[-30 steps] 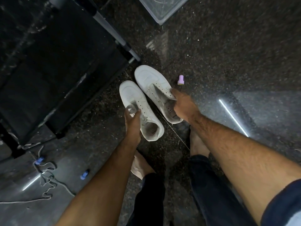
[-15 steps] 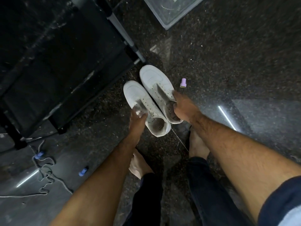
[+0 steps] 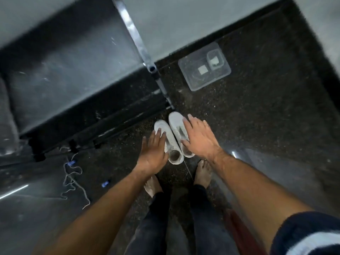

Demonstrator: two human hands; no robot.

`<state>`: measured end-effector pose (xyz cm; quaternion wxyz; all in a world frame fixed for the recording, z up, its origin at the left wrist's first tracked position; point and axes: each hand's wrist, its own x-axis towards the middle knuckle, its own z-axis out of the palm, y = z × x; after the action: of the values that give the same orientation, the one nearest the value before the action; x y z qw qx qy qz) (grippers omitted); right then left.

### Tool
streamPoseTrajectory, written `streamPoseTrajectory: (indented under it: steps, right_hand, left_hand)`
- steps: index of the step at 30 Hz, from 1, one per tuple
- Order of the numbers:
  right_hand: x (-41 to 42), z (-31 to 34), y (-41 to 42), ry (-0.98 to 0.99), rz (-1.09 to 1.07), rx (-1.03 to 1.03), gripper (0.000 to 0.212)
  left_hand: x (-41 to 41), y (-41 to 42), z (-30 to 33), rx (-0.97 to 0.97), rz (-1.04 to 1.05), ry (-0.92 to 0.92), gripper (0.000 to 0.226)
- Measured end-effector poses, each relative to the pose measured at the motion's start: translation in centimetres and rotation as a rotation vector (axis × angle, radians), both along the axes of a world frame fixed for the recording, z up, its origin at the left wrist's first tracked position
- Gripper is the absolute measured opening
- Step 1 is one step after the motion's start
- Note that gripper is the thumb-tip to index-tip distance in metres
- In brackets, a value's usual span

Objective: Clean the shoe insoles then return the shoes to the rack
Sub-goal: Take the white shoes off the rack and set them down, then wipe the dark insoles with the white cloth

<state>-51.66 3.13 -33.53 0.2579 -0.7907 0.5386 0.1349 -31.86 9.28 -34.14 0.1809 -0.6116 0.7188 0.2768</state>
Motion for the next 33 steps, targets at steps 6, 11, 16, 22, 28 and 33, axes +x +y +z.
streamPoseTrajectory:
  steps: [6, 11, 16, 22, 28, 33]
  right_hand:
    - [2.6, 17.5, -0.8, -0.056, 0.125, -0.072, 0.084]
    - [5.6, 29.3, -0.5, -0.129, 0.182, -0.123, 0.083]
    - [10.6, 34.8, -1.3, -0.216, 0.290, -0.172, 0.078]
    - [19.7, 36.8, -1.8, -0.303, 0.406, -0.121, 0.062]
    - [29.2, 34.7, -1.4, -0.380, 0.375, 0.070, 0.057]
    - [37.6, 31.9, -1.0, -0.388, 0.313, 0.166, 0.053]
  left_hand:
    - [1.8, 1.6, 18.0, -0.122, 0.093, 0.024, 0.075]
    - [5.8, 3.6, 29.8, -0.265, 0.174, -0.003, 0.076]
    - [11.3, 5.7, 35.6, -0.363, 0.447, 0.043, 0.062]
    - [19.9, 8.7, 35.4, -0.436, 0.756, 0.087, 0.046]
    - [28.9, 7.8, 32.9, -0.411, 1.122, 0.268, 0.042]
    - [36.3, 5.9, 28.9, -0.365, 1.225, 0.306, 0.042]
